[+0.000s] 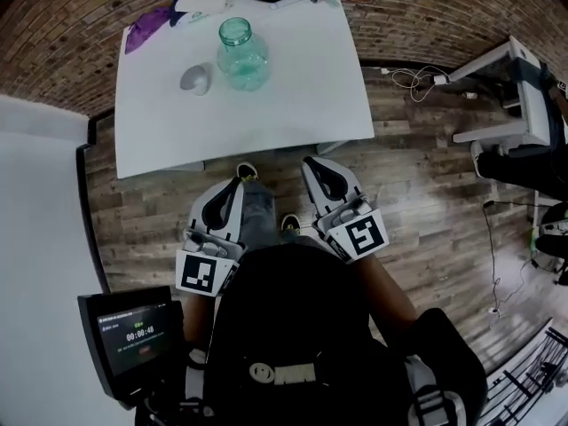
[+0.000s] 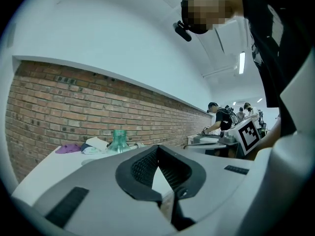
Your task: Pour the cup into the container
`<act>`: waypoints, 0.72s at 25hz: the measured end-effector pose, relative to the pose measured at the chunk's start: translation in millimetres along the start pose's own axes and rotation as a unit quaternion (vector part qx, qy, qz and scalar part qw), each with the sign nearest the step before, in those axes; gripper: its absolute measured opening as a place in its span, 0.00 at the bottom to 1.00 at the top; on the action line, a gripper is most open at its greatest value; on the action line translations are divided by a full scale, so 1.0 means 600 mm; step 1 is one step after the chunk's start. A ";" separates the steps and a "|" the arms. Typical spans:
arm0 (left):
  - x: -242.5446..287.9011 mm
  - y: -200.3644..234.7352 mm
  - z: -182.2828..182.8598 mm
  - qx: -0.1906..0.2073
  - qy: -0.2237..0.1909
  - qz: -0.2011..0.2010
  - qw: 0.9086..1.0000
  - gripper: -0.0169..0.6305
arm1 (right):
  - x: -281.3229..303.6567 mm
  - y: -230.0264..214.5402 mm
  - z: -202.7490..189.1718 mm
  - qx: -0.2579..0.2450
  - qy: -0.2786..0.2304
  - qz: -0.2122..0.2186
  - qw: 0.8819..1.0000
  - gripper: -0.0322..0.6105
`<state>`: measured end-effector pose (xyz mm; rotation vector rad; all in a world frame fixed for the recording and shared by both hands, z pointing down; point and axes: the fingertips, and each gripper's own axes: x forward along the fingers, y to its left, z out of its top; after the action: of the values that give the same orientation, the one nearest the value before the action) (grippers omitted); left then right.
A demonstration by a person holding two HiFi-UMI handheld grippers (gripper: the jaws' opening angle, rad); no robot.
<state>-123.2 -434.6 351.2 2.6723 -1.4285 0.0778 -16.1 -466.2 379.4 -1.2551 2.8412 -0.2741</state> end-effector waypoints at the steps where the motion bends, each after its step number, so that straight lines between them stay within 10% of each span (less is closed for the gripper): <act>1: -0.004 -0.012 -0.001 0.006 0.003 -0.005 1.000 0.03 | -0.011 0.003 -0.006 0.005 0.002 -0.002 1.000 0.06; 18: -0.106 -0.143 -0.025 0.007 0.016 -0.061 0.998 0.03 | -0.111 0.137 -0.053 0.020 0.014 0.024 0.999 0.06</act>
<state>-87.1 -333.3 353.7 2.7485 -1.2574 0.1211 -34.3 -358.2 393.3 -1.1821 2.8702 -0.3498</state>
